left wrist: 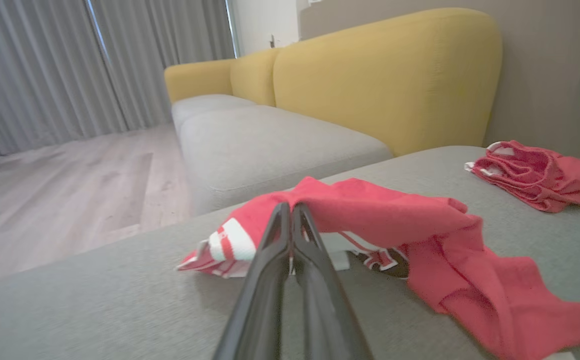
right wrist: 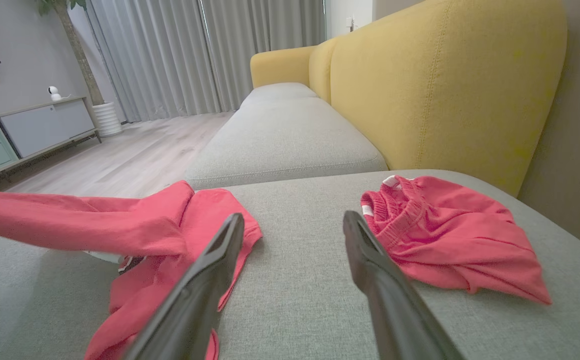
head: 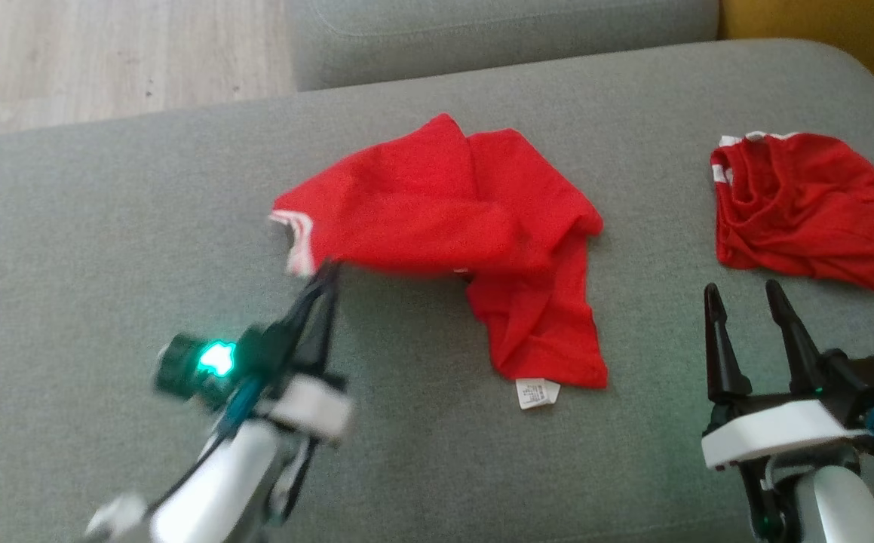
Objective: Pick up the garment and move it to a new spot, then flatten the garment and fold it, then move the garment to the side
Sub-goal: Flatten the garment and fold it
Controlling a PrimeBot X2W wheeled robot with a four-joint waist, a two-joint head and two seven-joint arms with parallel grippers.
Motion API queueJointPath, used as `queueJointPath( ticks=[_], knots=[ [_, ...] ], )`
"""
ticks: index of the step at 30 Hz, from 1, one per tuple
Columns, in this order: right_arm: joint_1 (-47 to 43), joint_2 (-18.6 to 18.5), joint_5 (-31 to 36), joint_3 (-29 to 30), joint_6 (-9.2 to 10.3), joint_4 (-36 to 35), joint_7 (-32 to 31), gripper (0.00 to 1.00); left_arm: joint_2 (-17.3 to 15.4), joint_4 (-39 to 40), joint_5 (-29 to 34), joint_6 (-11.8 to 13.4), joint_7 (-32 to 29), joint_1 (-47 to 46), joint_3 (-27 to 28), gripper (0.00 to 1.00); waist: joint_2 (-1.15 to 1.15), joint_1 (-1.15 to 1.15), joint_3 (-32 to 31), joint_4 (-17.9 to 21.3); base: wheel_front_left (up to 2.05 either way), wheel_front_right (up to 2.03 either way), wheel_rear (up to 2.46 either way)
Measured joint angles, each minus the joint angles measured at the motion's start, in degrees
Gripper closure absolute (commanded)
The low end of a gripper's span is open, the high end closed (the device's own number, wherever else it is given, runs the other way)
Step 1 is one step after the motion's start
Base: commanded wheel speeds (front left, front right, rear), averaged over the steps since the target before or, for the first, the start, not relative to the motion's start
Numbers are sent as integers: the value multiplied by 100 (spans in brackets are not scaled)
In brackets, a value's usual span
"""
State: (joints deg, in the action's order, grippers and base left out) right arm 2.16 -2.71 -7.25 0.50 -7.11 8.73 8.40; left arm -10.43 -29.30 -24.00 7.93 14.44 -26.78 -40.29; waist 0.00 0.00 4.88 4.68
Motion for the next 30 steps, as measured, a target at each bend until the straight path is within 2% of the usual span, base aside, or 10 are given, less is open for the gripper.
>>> queueJointPath(
  ticks=[4,5,9,11,14,19,25,30],
  knots=[
    [-104,2,-33,53,0,-2,0,0,-635,1065,264,396,0,773,226,100,0,0,-103,-65,0,0,0],
    [-130,3,-33,94,0,-12,0,0,-925,1549,297,599,0,1051,361,100,0,0,-134,-86,0,0,0],
    [-184,4,-33,171,0,-34,0,0,-1456,2390,371,990,-253,1340,693,100,0,-1,-158,-94,0,0,0],
    [-181,4,-33,155,0,-53,0,0,-1636,2617,334,1076,-408,1415,836,100,0,0,-143,-63,0,0,0],
    [-172,7,-35,92,0,-67,0,0,-1780,2722,328,1071,-588,1441,895,100,0,0,-87,30,0,0,0],
    [-147,8,-52,3,0,-67,-1,0,-1594,2452,330,837,-739,1000,693,100,0,0,70,252,0,0,0],
    [24,8,-58,-138,0,-40,-3,0,-624,1141,314,325,-769,-49,175,100,0,0,301,631,0,0,0],
    [209,8,-58,-269,0,-26,-3,0,20,-231,177,-9,-500,-397,-56,100,0,1,482,955,0,0,0]
  ],
)
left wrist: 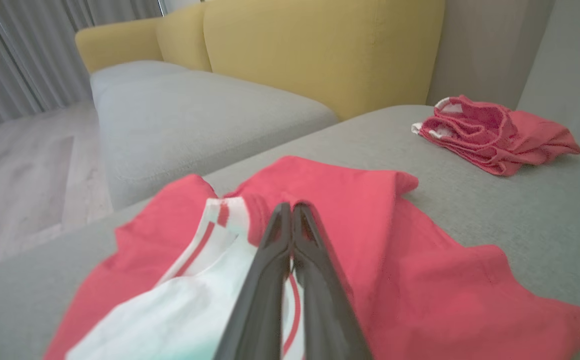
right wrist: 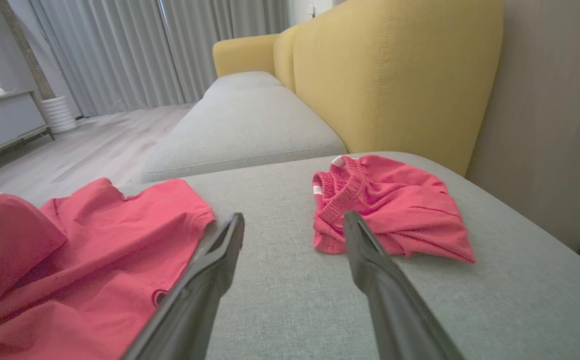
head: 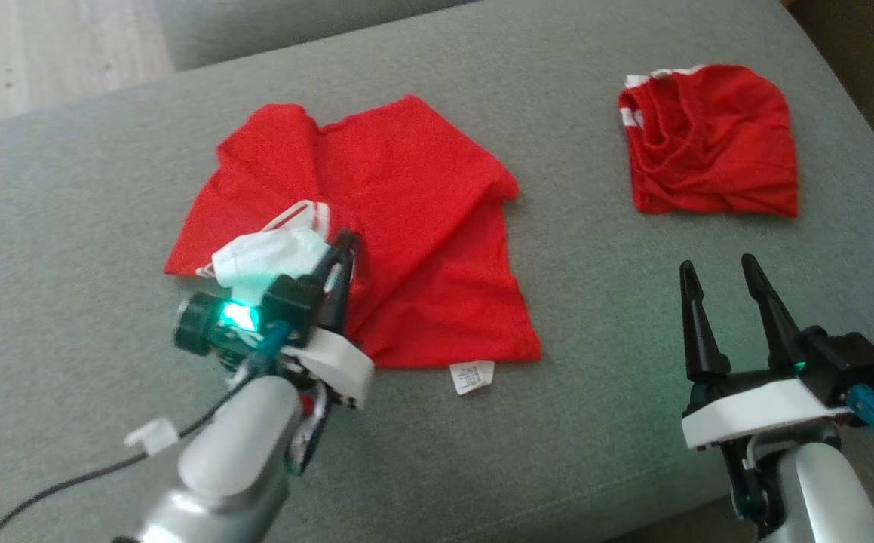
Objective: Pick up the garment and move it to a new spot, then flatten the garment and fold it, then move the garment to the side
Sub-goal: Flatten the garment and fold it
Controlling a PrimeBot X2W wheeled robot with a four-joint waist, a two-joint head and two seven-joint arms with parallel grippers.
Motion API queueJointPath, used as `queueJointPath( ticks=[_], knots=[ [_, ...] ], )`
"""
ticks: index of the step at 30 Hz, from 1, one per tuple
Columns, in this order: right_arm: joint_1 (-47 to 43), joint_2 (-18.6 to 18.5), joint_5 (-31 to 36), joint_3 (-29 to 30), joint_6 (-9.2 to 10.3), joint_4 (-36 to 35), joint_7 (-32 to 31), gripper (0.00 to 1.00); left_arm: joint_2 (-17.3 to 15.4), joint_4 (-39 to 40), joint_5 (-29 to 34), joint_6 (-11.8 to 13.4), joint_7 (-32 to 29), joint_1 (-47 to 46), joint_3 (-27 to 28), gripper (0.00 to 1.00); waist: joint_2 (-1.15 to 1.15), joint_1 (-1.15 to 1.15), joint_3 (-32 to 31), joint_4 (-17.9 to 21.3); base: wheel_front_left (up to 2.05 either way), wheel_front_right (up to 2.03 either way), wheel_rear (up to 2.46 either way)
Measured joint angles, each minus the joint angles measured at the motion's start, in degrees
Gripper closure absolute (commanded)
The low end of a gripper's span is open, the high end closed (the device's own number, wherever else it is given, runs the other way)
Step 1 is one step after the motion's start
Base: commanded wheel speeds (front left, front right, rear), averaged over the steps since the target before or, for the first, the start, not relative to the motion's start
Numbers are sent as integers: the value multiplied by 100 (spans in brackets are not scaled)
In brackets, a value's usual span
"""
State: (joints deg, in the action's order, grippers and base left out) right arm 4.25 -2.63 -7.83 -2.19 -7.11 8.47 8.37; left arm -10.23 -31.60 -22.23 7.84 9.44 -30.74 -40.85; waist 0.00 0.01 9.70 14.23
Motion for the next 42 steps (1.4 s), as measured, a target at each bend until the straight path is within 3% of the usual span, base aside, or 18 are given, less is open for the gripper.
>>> queueJointPath(
  ticks=[2,3,4,5,13,23,32,42],
  knots=[
    [-4,0,0,5,0,10,0,0,222,-369,-14,-137,127,-90,-79,100,0,0,60,85,0,0,0],
    [-5,0,0,15,0,19,0,0,324,-503,-14,-182,190,-133,-121,85,0,0,83,109,0,0,0],
    [-5,0,0,22,0,30,0,0,398,-627,-14,-220,246,-183,-160,49,0,0,95,121,0,0,0],
    [-5,0,0,33,0,44,0,0,455,-724,-14,-240,293,-226,-171,0,0,1,94,115,0,0,0],
    [-18,0,0,110,0,57,3,0,545,-828,-99,-285,485,-350,-3,0,0,0,-37,-210,0,0,0],
    [-18,0,-19,104,0,69,4,0,315,-989,-626,-287,421,61,469,0,0,-1,-148,-589,0,0,0],
    [-14,0,-25,48,0,103,11,0,354,-1293,-953,-487,325,120,599,0,0,-1,-27,-459,0,0,0],
    [-10,0,-24,56,0,120,11,0,347,-1718,-1107,-487,383,-219,854,0,0,0,79,-192,0,0,0]
  ],
)
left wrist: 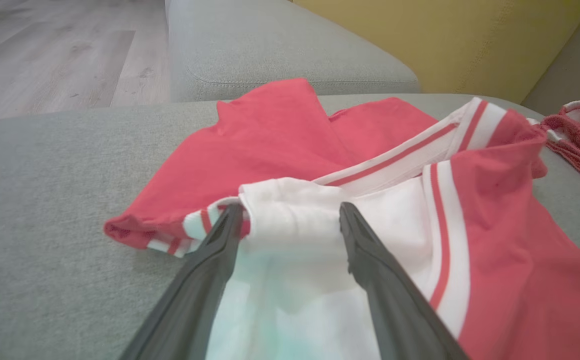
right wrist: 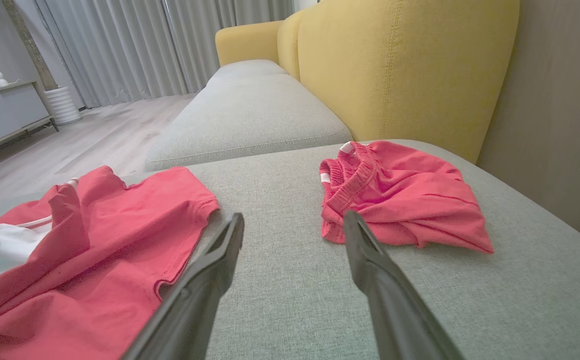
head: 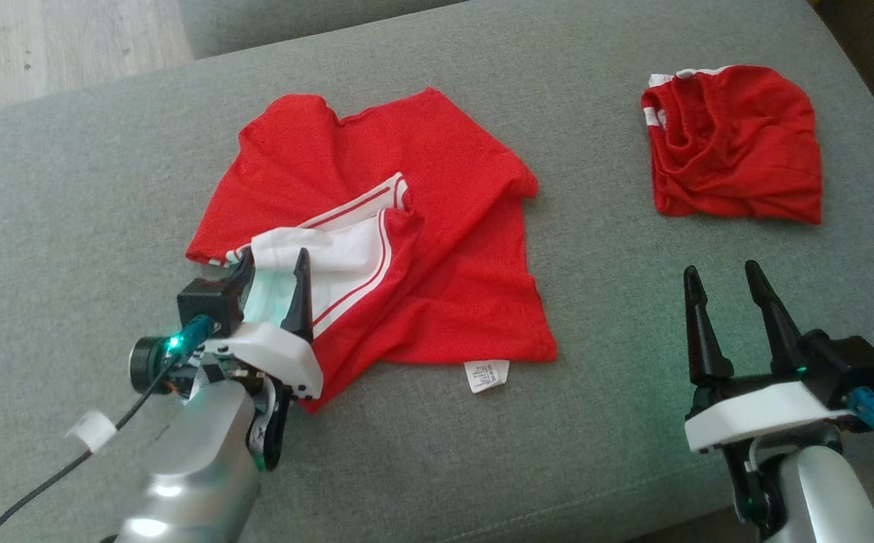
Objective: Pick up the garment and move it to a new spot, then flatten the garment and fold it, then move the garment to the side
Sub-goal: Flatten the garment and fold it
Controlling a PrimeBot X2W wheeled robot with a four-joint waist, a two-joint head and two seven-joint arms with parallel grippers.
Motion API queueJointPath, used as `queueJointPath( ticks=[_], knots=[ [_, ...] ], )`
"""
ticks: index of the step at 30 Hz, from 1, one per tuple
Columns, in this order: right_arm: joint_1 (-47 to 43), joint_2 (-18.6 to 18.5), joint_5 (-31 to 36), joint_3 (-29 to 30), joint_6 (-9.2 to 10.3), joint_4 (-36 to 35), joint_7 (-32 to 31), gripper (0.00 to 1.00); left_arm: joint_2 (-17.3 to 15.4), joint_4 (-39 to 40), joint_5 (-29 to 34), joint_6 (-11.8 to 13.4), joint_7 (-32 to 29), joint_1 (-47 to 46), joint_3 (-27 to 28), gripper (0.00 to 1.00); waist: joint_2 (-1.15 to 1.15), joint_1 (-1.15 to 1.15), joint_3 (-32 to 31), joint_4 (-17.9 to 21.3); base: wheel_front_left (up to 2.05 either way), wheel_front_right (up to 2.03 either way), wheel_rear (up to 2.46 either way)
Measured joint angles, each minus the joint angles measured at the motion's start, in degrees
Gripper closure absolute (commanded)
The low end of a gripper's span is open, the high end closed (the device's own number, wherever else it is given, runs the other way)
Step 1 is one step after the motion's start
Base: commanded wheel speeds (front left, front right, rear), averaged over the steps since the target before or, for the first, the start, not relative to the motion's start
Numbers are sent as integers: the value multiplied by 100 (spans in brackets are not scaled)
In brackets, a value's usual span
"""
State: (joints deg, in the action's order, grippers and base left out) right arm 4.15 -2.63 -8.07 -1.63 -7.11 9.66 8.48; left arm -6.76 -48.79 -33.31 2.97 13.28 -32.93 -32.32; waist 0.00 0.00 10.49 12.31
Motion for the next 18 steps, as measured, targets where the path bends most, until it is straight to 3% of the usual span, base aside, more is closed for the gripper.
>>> queueJointPath(
  ticks=[3,4,6,8,18],
  knots=[
    [0,0,0,0,0,5,0,0,13,-113,1,-11,25,1,12,0,0,0,-11,21,0,0,0],
    [0,0,0,0,0,5,0,0,31,-118,2,-67,47,1,2,5,0,0,-16,21,0,0,0],
    [-1,0,0,0,0,12,0,0,69,-136,3,-110,49,-1,-58,59,0,0,-35,12,0,0,0],
    [-1,0,0,0,0,16,0,0,133,-148,16,-153,51,-1,-114,97,0,0,-57,-1,0,0,0],
    [-10,0,4,10,0,47,0,0,224,-123,168,-136,100,-1,-137,100,0,0,-229,-77,0,0,0]
  ],
)
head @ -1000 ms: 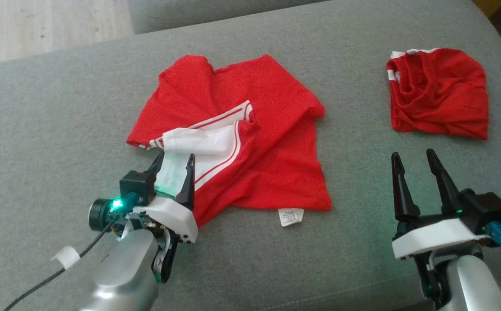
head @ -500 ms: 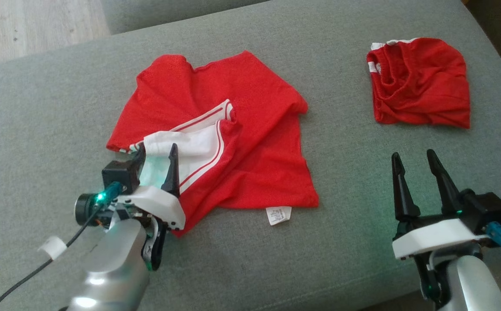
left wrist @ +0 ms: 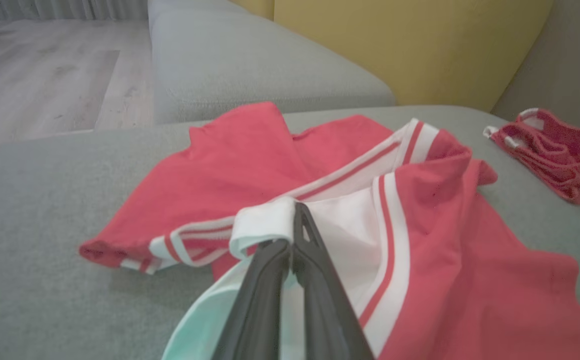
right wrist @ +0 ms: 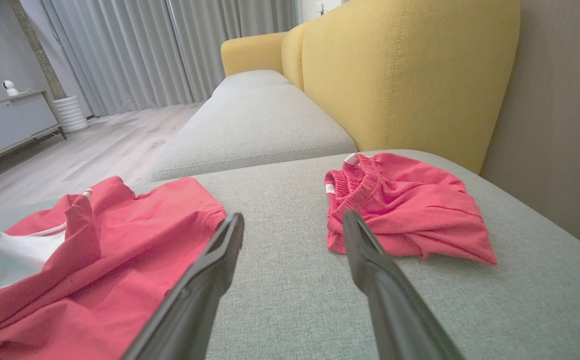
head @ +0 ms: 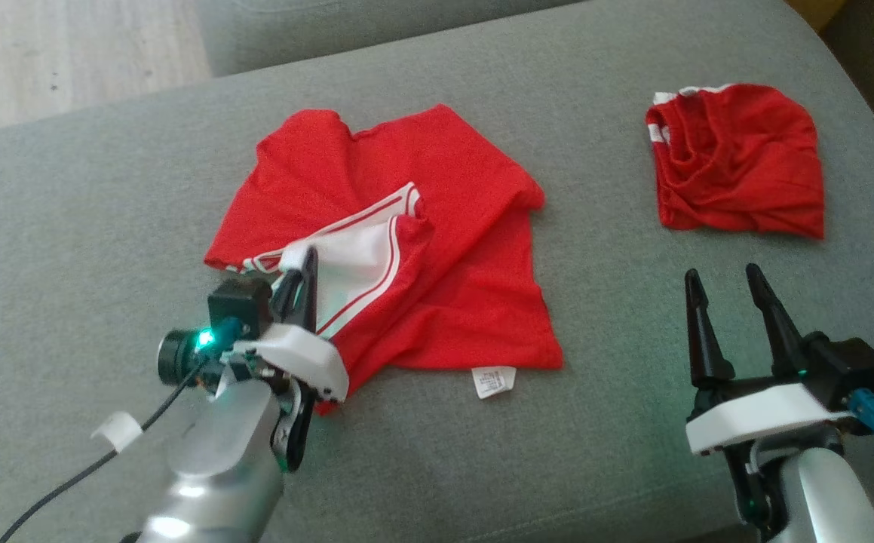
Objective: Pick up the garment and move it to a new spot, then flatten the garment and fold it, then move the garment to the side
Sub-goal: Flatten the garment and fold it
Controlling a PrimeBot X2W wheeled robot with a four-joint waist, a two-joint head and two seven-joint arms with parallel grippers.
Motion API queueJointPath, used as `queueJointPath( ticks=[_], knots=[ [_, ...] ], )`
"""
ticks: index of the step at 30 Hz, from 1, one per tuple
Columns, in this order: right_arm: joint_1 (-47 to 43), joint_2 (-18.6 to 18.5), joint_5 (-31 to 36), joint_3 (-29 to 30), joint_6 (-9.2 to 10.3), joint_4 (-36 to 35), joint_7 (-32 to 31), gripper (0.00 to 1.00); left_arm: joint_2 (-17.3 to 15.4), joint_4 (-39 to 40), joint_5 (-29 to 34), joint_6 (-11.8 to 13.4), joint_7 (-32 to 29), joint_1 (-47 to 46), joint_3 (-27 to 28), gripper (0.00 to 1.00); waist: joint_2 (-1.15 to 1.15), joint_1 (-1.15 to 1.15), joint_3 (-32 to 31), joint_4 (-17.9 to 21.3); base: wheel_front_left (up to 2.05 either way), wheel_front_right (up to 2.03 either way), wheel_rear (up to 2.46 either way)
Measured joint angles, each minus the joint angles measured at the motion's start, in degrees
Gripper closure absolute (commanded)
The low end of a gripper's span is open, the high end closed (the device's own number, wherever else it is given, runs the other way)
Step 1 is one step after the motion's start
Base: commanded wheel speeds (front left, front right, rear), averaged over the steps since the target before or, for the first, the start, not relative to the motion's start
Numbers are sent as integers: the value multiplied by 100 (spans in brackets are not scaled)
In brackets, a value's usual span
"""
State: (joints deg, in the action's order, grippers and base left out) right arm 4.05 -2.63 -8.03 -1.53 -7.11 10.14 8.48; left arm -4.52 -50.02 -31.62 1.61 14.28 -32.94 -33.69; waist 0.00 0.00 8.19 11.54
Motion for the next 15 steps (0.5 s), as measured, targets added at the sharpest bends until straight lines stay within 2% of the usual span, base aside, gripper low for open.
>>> queueJointPath(
  ticks=[5,7,8,11,15],
  knots=[
    [-98,0,51,166,0,-7,-1,0,-92,802,163,192,2,54,374,100,0,0,-151,-209,0,0,0],
    [-210,1,54,223,0,-5,-1,0,-221,1143,224,279,11,173,591,100,0,0,-229,-336,0,0,0],
    [-303,1,55,265,0,-1,-10,0,-392,1434,254,363,18,402,802,100,0,0,-307,-479,0,0,0],
    [-366,4,55,325,0,-1,-18,0,-625,1696,253,471,18,883,1027,100,0,-1,-418,-707,0,0,0],
    [-366,3,55,379,0,-4,-29,0,-748,1828,222,554,18,1365,1222,100,0,-1,-501,-936,0,0,0]
  ],
)
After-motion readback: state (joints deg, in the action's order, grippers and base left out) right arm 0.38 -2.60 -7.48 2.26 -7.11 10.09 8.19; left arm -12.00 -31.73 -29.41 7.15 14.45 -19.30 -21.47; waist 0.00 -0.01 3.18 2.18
